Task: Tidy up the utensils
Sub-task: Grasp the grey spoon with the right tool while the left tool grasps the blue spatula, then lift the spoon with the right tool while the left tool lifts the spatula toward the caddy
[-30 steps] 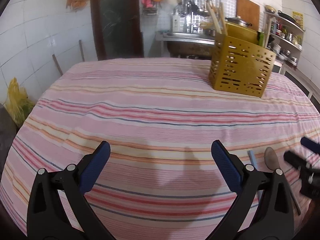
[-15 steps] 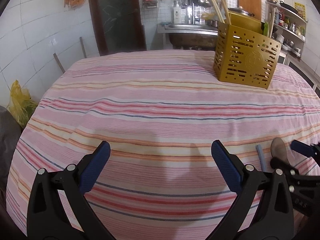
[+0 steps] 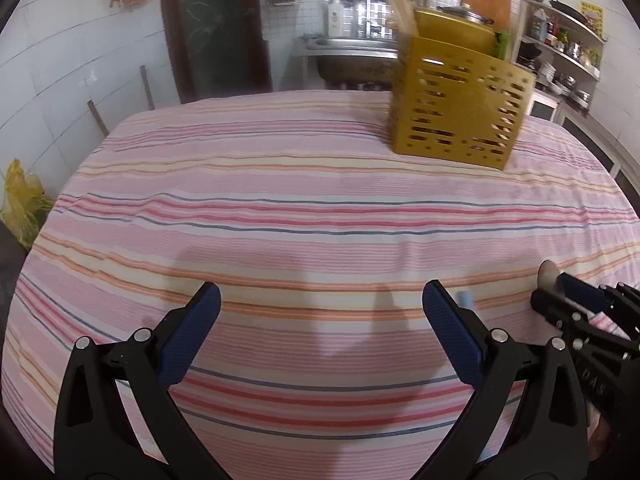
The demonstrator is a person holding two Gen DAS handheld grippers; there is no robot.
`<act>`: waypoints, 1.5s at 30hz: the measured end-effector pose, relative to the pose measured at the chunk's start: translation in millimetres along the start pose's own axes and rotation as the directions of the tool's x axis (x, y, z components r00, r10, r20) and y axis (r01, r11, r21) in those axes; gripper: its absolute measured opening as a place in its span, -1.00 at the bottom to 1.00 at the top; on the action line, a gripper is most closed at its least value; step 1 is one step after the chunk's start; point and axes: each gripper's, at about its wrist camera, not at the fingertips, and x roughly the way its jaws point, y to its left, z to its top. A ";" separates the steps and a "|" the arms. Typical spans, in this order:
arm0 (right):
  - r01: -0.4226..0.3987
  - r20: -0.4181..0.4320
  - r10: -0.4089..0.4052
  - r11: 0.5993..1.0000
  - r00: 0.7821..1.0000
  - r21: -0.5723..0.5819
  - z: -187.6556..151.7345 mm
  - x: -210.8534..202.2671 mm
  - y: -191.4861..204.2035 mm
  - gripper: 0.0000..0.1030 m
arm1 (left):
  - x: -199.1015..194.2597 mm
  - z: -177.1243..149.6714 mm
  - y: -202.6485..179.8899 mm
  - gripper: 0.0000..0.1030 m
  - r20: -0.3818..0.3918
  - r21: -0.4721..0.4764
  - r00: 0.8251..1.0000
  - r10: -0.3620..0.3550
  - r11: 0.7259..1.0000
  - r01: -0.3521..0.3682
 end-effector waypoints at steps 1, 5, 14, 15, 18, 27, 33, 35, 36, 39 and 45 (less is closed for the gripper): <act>0.013 -0.002 -0.013 1.000 1.000 0.023 -1.3 -1.5 -9.5 -0.30 | 0.1 -0.1 -5.1 0.89 -0.002 0.007 1.000 -0.008 1.000 0.008; 0.028 0.006 -0.028 0.996 1.000 0.082 -5.5 -5.7 -37.1 -0.30 | 1.3 -4.5 -32.4 0.88 -0.022 0.042 0.999 -0.042 0.998 0.043; 0.005 0.029 -0.008 0.994 1.000 0.108 -5.0 -5.4 -45.7 -0.30 | 11.9 -16.0 -66.3 0.15 -0.097 0.082 0.992 -0.083 0.992 0.091; 0.004 0.031 -0.007 0.994 0.999 0.106 -4.2 -5.3 -44.8 -0.30 | 13.1 -14.7 -65.1 -0.06 -0.098 0.071 0.991 -0.087 0.993 0.094; 0.001 0.038 -0.004 0.995 0.999 0.101 -2.5 -5.7 -42.0 -0.30 | 16.2 -10.8 -62.6 -0.42 -0.109 0.043 0.989 -0.104 0.993 0.109; 0.003 0.074 -0.012 0.993 0.997 0.114 -1.0 -16.3 -41.3 -0.30 | 17.9 -6.8 -72.2 -0.84 -0.109 0.087 0.989 -0.101 0.990 0.111; -0.004 0.102 -0.009 0.992 0.995 0.129 -0.2 -23.4 -40.9 -0.30 | 7.8 -2.9 -62.3 -0.86 -0.060 0.086 0.993 -0.099 0.991 0.104; -0.014 0.129 -0.003 0.991 0.992 0.131 0.9 -29.2 -39.1 -0.30 | 1.0 -0.4 -55.6 -0.86 -0.036 0.073 0.994 -0.100 0.992 0.102; -0.015 0.143 -0.004 0.991 0.990 0.132 1.3 -32.4 -38.4 -0.30 | -1.9 1.0 -52.2 -0.86 -0.027 0.065 0.995 -0.101 0.993 0.102; -0.031 0.195 0.003 0.989 0.981 0.144 1.7 -43.8 -37.3 -0.30 | -13.2 5.5 -42.6 -0.86 0.020 0.053 0.995 -0.100 0.994 0.099; -0.063 0.287 0.011 0.983 0.958 0.173 4.2 -63.5 -38.7 -0.30 | -41.8 12.2 -24.7 -0.86 0.120 0.037 0.988 -0.097 0.995 0.093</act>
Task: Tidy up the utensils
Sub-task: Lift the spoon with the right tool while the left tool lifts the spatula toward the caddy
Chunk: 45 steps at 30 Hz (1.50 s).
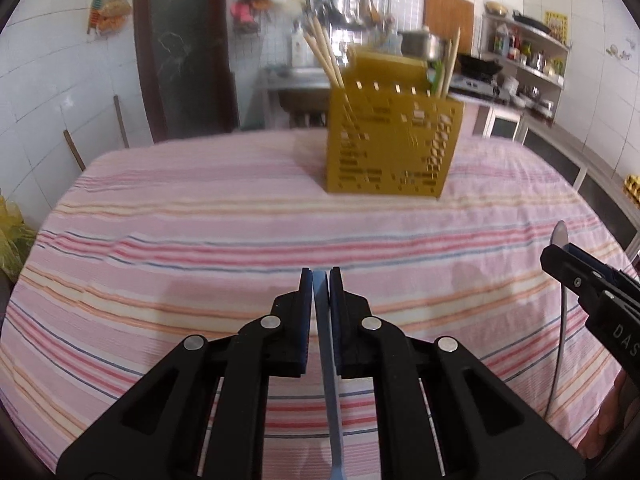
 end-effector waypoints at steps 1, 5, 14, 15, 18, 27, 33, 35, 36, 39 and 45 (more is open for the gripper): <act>-0.001 0.011 0.001 1.000 1.000 0.003 0.7 -2.2 -0.6 -0.30 | -5.3 1.7 3.2 -0.86 0.017 -0.006 1.000 0.001 1.000 -0.001; -0.009 0.059 0.009 1.000 0.998 0.007 4.4 -10.6 -1.0 -0.30 | -22.8 6.2 11.8 -0.86 0.066 -0.018 0.998 -0.004 1.000 0.006; -0.016 0.128 0.015 1.000 0.992 0.002 3.1 -26.9 -4.0 -0.30 | -51.4 -1.6 22.8 -0.85 0.170 -0.025 0.985 0.001 1.000 0.003; -0.012 0.134 0.012 1.000 0.991 -0.003 2.7 -28.6 -3.6 -0.30 | -54.6 -2.6 24.0 -0.85 0.179 -0.026 0.984 0.003 1.000 0.002; -0.009 0.150 0.010 1.000 0.989 -0.010 2.8 -33.4 -3.7 -0.30 | -62.9 -4.3 26.9 -0.85 0.200 -0.029 0.980 -0.003 1.000 0.009; -0.004 0.206 0.009 1.000 0.979 -0.022 11.9 -46.7 -1.3 -0.30 | -81.8 5.1 29.5 -0.90 0.272 -0.019 0.962 -0.009 1.000 0.015; -0.017 0.248 0.020 1.000 0.969 -0.015 39.1 -53.8 1.3 -0.30 | -87.6 36.2 26.2 -0.94 0.311 0.000 0.950 -0.037 0.999 0.039; -0.018 0.270 0.022 1.000 0.963 -0.018 52.7 -55.6 3.0 -0.30 | -91.1 51.8 24.3 -0.94 0.339 0.004 0.940 -0.050 0.999 0.052; -0.021 0.275 0.025 1.000 0.961 -0.019 59.1 -56.0 3.9 -0.30 | -91.3 57.9 23.3 -0.94 0.348 0.007 0.936 -0.055 0.998 0.056; -0.030 0.294 0.032 0.999 0.955 -0.009 82.8 -53.4 3.5 -0.30 | -91.9 82.8 20.8 -0.94 0.378 0.011 0.923 -0.065 0.998 0.065; -0.028 0.340 0.024 1.000 0.940 0.007 128.4 -42.0 5.3 -0.31 | -95.0 134.1 12.8 -0.94 0.436 0.023 0.895 -0.090 0.996 0.089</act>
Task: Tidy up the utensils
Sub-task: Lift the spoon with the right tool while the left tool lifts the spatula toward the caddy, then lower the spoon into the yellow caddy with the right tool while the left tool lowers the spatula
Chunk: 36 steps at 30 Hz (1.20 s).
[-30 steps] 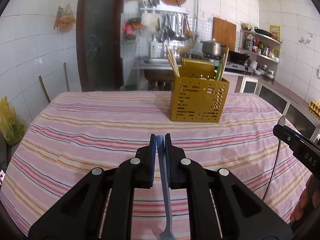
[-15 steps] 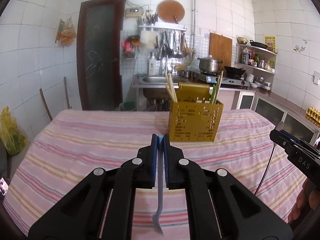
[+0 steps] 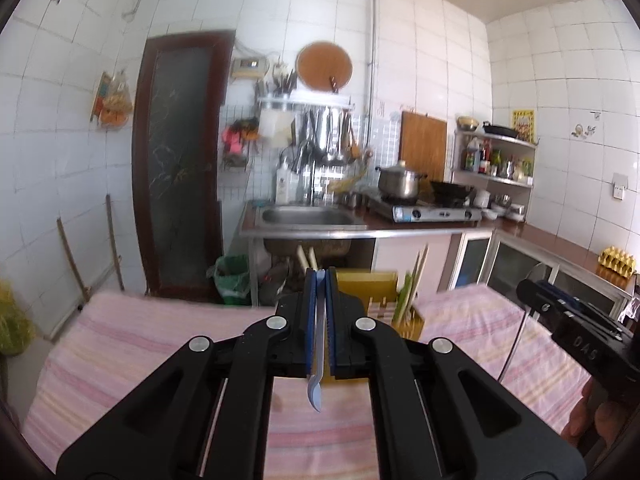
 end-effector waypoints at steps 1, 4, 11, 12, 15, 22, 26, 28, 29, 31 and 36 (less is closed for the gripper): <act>0.001 0.004 -0.001 1.000 1.000 0.003 5.7 5.4 -0.1 -0.31 | 4.6 11.5 -2.6 -0.94 0.021 0.009 1.000 -0.002 1.000 0.002; -0.011 0.025 0.011 1.000 1.000 0.023 28.3 26.4 1.0 -0.31 | 19.4 34.7 -7.4 -0.94 0.046 0.007 0.999 -0.015 1.000 0.015; -0.028 0.102 0.026 0.999 0.994 0.018 61.8 68.2 9.3 -0.31 | 73.2 70.5 -11.3 -0.94 0.073 -0.015 0.996 -0.043 0.999 0.044; -0.033 0.120 0.031 0.999 0.992 0.013 64.8 73.8 10.4 -0.31 | 80.6 72.0 -11.2 -0.94 0.071 -0.018 0.996 -0.047 0.999 0.048; -0.053 0.164 0.052 0.999 0.985 -0.001 66.3 90.3 13.6 -0.31 | 105.2 70.0 -10.8 -0.94 0.055 -0.037 0.996 -0.073 0.997 0.075; -0.066 0.129 0.066 0.998 0.989 -0.002 36.5 141.7 10.4 -0.31 | 147.6 30.3 -19.1 -0.94 0.001 0.010 0.997 -0.083 0.997 0.083; -0.063 0.088 0.063 0.998 0.994 0.000 22.5 161.4 6.3 -0.31 | 165.5 14.1 -13.0 -0.94 -0.032 0.004 0.996 -0.082 0.997 0.083; -0.059 0.063 0.059 0.998 0.996 0.006 15.4 166.4 3.9 -0.31 | 168.7 8.4 -11.2 -0.94 -0.042 0.005 0.996 -0.076 0.997 0.076; -0.057 0.049 0.057 0.998 0.997 0.005 12.1 169.2 3.1 -0.30 | 170.7 5.2 -9.8 -0.94 -0.051 0.006 0.996 -0.073 0.997 0.074; -0.044 0.048 0.044 0.999 0.998 -0.008 9.1 168.9 3.9 -0.30 | 173.2 0.3 -7.6 -0.93 -0.075 0.005 0.995 -0.065 0.998 0.065; -0.034 -0.002 0.034 0.999 0.999 0.000 13.1 152.7 -0.1 0.20 | 157.1 0.3 -0.9 -0.85 -0.109 0.005 0.993 -0.044 0.999 0.045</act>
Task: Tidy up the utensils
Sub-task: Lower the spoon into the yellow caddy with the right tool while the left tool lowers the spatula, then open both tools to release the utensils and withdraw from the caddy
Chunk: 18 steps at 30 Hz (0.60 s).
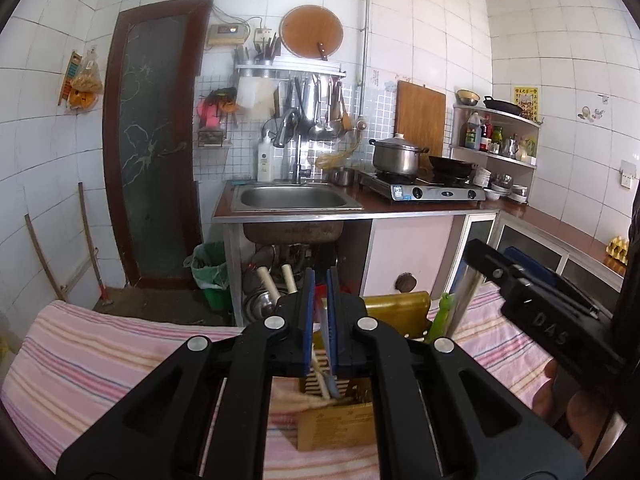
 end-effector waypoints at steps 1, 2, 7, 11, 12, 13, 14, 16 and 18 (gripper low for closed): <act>0.005 -0.003 -0.005 1.000 1.000 -0.009 1.7 -5.3 0.1 0.20 | -7.5 0.5 1.6 -0.78 -0.003 -0.001 1.000 0.004 1.000 -0.005; 0.010 -0.002 -0.010 1.000 1.000 -0.016 3.8 -16.2 -0.3 0.20 | -16.7 0.7 3.7 -0.58 -0.003 -0.005 1.000 0.012 1.000 -0.012; 0.017 0.007 -0.016 0.999 1.000 -0.041 5.1 -67.3 1.3 0.42 | -75.0 -1.8 16.3 0.41 0.045 -0.043 0.997 0.057 0.998 -0.055; 0.011 0.000 -0.011 0.996 1.000 -0.084 -4.9 -118.4 7.9 0.58 | -137.0 -14.1 21.9 0.90 0.100 -0.044 0.991 0.090 0.995 -0.086; 0.009 -0.001 -0.009 0.996 1.000 -0.084 -7.8 -130.2 8.7 0.62 | -148.8 -17.8 22.6 0.90 0.117 -0.040 0.988 0.096 0.995 -0.092; 0.007 -0.005 -0.008 0.997 1.000 -0.079 -11.6 -140.7 9.1 0.69 | -163.9 -24.4 22.5 0.90 0.131 -0.035 0.985 0.114 0.993 -0.110; 0.003 -0.013 -0.004 0.998 1.000 -0.070 -17.2 -154.5 9.4 0.74 | -175.2 -30.3 21.5 0.90 0.131 -0.030 0.984 0.125 0.992 -0.122; -0.009 -0.026 0.007 0.998 1.000 -0.067 -28.1 -176.6 12.1 0.78 | -194.3 -43.1 21.8 0.90 0.115 -0.024 0.984 0.135 0.991 -0.133; -0.016 -0.026 0.014 0.997 1.000 -0.075 -39.1 -195.7 14.3 0.83 | -210.1 -57.7 22.7 0.90 0.101 -0.026 0.984 0.144 0.989 -0.143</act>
